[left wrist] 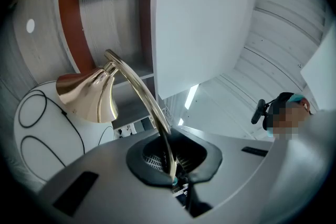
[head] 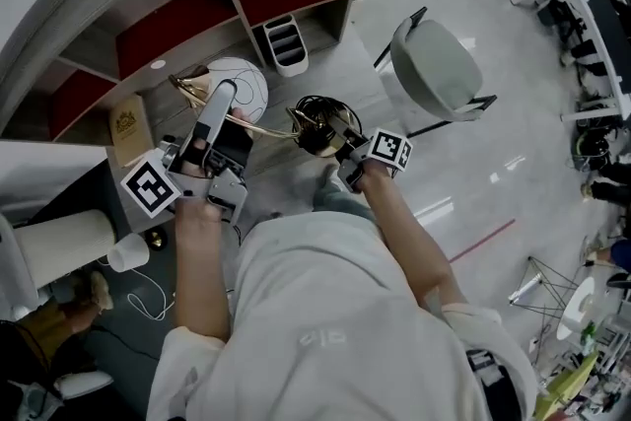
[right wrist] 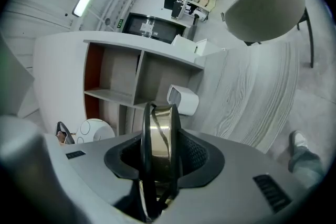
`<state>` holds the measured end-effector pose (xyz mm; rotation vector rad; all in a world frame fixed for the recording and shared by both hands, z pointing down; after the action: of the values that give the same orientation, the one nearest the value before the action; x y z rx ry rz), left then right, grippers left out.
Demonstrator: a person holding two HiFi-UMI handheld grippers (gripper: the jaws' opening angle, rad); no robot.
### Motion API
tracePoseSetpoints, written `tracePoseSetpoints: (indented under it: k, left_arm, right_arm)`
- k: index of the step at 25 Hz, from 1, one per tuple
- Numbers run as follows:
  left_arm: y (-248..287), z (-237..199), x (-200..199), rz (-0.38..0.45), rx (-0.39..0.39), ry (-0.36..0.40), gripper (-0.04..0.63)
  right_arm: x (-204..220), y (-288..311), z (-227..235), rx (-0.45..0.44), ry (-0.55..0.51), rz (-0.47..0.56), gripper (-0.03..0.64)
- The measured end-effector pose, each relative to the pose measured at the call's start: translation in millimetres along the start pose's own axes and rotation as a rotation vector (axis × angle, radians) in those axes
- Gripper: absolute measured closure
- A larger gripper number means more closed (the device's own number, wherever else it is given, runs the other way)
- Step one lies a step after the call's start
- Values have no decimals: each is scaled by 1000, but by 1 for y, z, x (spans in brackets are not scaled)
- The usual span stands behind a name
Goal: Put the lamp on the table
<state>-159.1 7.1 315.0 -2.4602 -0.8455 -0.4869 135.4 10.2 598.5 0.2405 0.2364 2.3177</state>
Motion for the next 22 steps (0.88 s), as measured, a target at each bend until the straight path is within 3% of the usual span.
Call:
tracePoseSetpoints:
  k: [11, 22]
  left_arm:
    - [25, -16, 11, 125, -131, 61, 581]
    - [29, -46, -9, 127, -210, 122, 581]
  right_arm:
    - [-49, 47, 16, -2, 6, -179, 442]
    - [-56, 114, 31, -7, 23, -288, 440]
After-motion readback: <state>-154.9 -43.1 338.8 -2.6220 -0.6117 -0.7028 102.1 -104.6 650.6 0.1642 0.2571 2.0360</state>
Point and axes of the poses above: the fingertips, and each gripper's own axes: y forward along the fingers, z to its right, x out of its underside, the point moved 9 cm from there along -y, backward along the fingers, and after that the axes turned 6 degrees about y, right-handed, at the moved point
